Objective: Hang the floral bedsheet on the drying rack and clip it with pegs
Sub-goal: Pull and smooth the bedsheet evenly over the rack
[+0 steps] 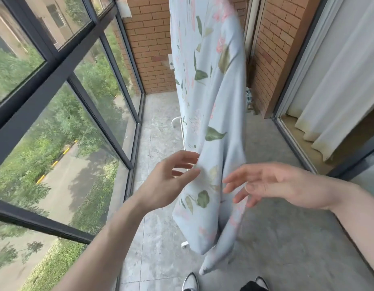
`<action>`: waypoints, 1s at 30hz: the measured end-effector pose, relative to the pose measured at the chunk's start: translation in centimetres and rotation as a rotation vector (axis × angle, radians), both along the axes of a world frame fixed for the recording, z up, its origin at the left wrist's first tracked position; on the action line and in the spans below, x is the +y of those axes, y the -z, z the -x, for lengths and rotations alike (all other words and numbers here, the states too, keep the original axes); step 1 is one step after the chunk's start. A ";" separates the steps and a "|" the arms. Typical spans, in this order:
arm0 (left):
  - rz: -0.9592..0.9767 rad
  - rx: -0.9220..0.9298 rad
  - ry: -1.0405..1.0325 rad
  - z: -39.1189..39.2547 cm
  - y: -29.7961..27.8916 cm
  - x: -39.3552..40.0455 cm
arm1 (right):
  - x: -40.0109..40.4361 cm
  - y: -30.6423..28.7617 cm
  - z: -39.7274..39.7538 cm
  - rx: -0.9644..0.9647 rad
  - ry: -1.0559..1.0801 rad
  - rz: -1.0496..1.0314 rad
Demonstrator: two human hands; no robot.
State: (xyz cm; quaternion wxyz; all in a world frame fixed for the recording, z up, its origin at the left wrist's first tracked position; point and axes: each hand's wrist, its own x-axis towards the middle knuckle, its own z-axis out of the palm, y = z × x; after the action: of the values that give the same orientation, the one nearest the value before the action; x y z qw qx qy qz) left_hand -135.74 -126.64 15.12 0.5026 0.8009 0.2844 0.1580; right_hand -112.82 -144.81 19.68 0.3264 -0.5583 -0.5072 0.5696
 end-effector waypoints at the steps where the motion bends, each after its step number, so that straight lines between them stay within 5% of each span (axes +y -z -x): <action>1: -0.012 -0.015 -0.017 -0.3 -0.5 -0.3 | 0.3 -0.2 -0.9 -0.016 0.021 -0.016; 8: -0.126 -0.092 -0.246 -3.8 -3.1 -3.0 | 4.0 -1.6 -5.9 -0.143 0.250 -0.257; 16: -0.257 -0.114 -0.640 -4.2 -6.5 -7.3 | 7.8 -4.6 -9.7 -0.220 0.237 -0.707; 24: -0.110 -0.674 -0.858 -2.3 -8.6 -13.9 | 11.5 -10.4 -9.2 -0.512 0.160 -1.231; 30: -0.153 -0.251 -0.800 -2.2 -5.8 -16.3 | 14.2 -11.4 -7.3 -0.568 0.016 -1.252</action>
State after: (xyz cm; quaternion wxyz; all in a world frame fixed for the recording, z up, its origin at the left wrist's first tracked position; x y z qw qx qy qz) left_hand -133.52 -142.93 20.93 0.3714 0.6371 0.4968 0.4577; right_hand -105.56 -130.63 31.09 0.4461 -0.3958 -0.8027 -0.0015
